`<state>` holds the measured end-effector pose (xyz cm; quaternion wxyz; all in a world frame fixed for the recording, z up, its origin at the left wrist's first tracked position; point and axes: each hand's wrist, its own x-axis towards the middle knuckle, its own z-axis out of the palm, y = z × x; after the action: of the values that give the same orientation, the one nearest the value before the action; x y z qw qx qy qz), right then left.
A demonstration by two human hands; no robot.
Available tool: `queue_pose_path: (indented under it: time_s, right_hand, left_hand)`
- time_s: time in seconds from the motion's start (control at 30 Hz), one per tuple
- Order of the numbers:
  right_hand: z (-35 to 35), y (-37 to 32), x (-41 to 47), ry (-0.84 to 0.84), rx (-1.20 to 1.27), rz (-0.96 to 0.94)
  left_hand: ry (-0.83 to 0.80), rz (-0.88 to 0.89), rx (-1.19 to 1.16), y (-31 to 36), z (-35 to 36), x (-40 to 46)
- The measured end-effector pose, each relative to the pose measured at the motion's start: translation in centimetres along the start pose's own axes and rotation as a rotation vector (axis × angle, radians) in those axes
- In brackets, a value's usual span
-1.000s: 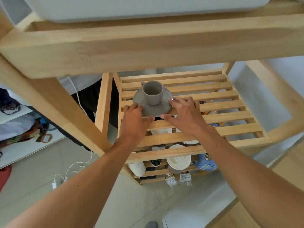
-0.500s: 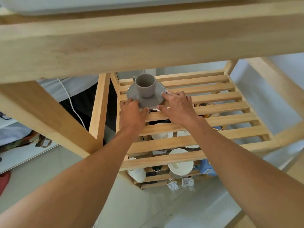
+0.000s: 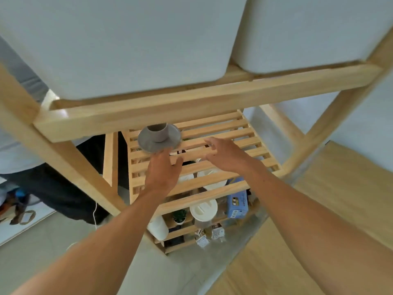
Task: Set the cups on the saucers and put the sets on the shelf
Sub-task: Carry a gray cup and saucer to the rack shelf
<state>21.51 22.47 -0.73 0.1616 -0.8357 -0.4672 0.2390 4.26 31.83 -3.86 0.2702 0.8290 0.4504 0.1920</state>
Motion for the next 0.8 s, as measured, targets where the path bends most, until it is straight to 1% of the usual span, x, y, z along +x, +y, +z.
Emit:
queue_pose_path:
  time_s: [0.13,0.23,0.43,0.6,0.7,0.8]
  right_hand:
    - [-4.0,2.5,-5.8,0.010,0.043,0.058]
    - [-5.9,4.5,-11.3,0.039,0.107,0.096]
    - [-8.7,7.2,-24.9,0.219,0.251,0.137]
    - [-8.5,9.6,-35.2,0.358,0.338,0.211]
    - [-7.5,10.7,-40.3,0.435,0.395,0.288]
    - [-5.2,11.4,-44.5,0.559,0.424,0.350]
  left_hand:
    - [-0.088,0.091,0.004,4.6,-0.9,-3.0]
    - [-0.135,0.161,-0.049,8.3,-1.7,-6.5]
    - [-0.222,0.258,-0.164,14.4,-3.4,-15.5]
    - [-0.280,0.322,-0.209,17.8,-4.3,-22.7]
    - [-0.327,0.355,-0.241,18.5,-3.5,-26.5]
    - [-0.377,0.337,-0.266,18.5,-2.1,-30.3]
